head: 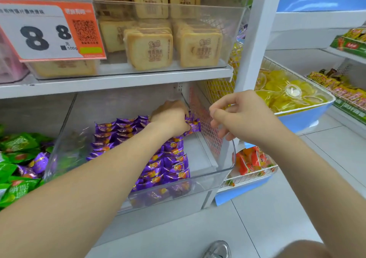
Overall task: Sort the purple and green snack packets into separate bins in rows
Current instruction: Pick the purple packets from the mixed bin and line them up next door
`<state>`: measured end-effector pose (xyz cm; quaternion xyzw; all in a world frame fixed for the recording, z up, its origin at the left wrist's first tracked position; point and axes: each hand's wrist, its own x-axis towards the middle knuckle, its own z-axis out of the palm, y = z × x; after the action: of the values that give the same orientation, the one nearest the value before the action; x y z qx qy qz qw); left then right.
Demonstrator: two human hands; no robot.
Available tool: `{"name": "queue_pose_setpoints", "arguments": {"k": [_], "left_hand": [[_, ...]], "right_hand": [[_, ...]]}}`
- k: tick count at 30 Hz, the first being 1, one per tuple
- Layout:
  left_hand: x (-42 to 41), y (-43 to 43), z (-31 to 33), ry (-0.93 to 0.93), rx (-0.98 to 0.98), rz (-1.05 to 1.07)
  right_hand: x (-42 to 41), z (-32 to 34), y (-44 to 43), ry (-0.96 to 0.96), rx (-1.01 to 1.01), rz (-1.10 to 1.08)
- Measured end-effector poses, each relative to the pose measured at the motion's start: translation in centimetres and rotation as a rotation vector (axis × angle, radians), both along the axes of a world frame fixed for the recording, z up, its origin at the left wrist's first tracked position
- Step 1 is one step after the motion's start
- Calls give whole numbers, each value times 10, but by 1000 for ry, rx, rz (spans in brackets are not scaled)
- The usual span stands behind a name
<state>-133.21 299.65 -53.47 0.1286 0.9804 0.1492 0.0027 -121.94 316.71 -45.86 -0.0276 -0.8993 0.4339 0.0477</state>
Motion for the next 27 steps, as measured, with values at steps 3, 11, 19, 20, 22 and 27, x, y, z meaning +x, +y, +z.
{"name": "queue_pose_setpoints", "arguments": {"k": [3,11,19,20,22,27], "left_hand": [[-4,3,-11,-5,-95,-25],[-12,8,-28,126,-142,43],[3,-14,-9,97,109,-4],[8,-19,-3,72,205,-20],[25,-28,10,21,347,-78],[74,-44,39,-118,669,-234]], "right_hand": [[0,0,0,8,18,10],[-2,0,-2,16,49,23],[-6,-4,0,56,140,44],[-7,-6,1,72,167,47],[-10,-9,0,127,214,58],[-12,-13,-10,217,158,230]]}}
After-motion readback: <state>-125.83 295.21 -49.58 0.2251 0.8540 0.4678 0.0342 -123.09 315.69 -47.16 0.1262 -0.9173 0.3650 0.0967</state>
